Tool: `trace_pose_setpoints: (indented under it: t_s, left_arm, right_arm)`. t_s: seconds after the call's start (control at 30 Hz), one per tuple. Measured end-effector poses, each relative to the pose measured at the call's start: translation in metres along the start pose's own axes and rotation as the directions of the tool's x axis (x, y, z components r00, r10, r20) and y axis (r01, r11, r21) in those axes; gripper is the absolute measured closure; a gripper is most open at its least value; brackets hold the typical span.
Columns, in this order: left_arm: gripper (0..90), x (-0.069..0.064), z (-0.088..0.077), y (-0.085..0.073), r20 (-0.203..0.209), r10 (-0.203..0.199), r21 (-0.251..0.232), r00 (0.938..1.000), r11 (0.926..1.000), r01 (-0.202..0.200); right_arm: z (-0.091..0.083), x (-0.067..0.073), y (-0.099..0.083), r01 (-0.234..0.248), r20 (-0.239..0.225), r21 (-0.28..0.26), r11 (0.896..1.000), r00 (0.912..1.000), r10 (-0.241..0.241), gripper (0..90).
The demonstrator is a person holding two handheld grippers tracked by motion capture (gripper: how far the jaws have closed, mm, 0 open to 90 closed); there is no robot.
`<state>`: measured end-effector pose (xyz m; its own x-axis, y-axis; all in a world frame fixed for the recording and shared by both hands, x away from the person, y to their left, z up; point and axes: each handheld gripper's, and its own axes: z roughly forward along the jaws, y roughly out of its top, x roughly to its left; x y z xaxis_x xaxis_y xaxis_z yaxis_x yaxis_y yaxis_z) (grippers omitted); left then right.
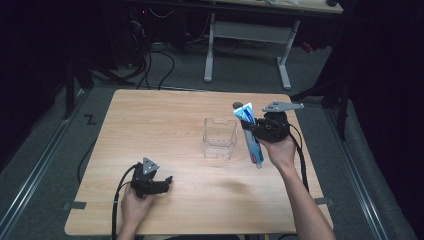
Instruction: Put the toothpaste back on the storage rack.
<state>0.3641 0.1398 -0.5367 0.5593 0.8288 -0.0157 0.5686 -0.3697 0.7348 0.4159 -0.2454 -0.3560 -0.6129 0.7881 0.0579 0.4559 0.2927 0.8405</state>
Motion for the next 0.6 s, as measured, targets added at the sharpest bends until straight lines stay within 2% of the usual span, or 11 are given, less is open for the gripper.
trace_pose_setpoints:
  t_s: [0.6]
  left_arm:
    - [19.3, 0.0, 0.0, 0.0, 0.0, 0.0, 0.0, 1.0, 1.0, 0.0]
  right_arm:
    - [0.02, 0.009, 0.033, 0.005, -0.023, -0.037, 0.999, 0.9997, -0.006, 72.7]
